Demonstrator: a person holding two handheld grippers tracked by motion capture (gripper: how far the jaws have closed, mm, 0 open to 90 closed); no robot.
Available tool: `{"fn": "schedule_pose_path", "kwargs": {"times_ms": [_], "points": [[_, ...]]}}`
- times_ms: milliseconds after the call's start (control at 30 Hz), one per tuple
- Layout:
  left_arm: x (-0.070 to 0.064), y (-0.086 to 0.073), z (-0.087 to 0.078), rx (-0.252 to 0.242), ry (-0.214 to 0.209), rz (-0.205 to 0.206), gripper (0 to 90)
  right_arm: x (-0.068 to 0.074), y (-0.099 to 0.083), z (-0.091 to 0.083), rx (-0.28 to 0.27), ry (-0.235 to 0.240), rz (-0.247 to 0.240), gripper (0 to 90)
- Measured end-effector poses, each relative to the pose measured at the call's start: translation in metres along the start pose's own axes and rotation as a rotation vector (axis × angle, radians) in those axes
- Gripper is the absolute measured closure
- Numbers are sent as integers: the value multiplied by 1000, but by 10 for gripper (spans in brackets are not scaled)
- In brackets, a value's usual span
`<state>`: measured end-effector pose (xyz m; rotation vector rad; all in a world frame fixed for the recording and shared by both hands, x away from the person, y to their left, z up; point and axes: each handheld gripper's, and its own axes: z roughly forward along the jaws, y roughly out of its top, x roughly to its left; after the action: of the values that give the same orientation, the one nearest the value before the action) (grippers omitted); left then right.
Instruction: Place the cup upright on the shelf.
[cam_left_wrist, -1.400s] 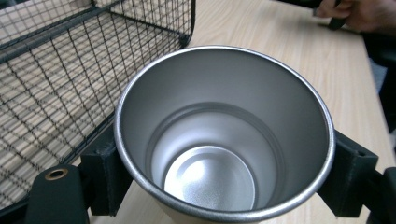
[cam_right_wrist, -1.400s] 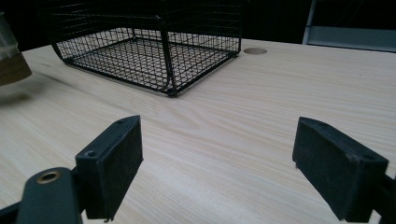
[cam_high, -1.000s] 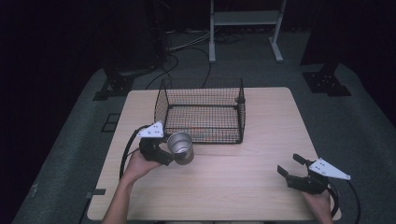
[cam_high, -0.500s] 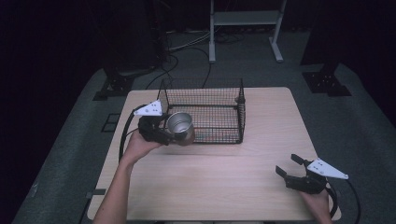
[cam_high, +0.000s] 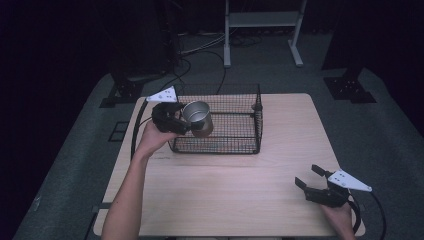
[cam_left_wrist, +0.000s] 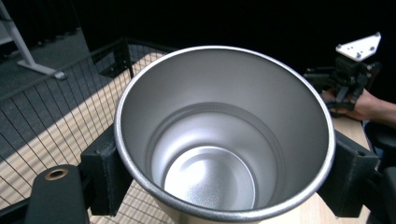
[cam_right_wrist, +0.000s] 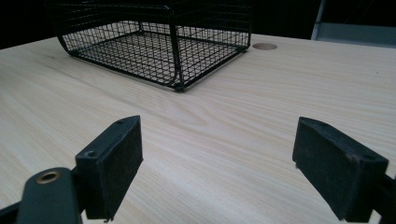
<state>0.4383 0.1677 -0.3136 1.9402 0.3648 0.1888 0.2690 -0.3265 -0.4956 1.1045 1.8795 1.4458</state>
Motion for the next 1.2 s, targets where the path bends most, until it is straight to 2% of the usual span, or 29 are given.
{"fn": "schedule_pose_path", "kwargs": {"times_ms": [233,300,567,700,900,1067,1133,1200], "points": [[9,6,9,-13,7,-6,177,1,0,0,-6,4,-4,152],[10,11,13,-11,13,5,177,1,0,0,-10,3,-2,152],[22,31,22,29,22,32,177,0,0,-1,-20,-8,-1,152],[28,37,24,23,20,28,177,-2,1,-1,-37,-10,8,153],[36,47,28,26,23,34,177,-2,1,-1,-34,-9,10,152],[44,53,30,31,29,21,177,-3,1,-2,-41,-15,12,152],[47,53,31,22,43,22,177,-3,1,-2,-44,-12,14,152],[50,51,32,8,38,4,177,-3,1,-1,-47,-11,14,152]]}}
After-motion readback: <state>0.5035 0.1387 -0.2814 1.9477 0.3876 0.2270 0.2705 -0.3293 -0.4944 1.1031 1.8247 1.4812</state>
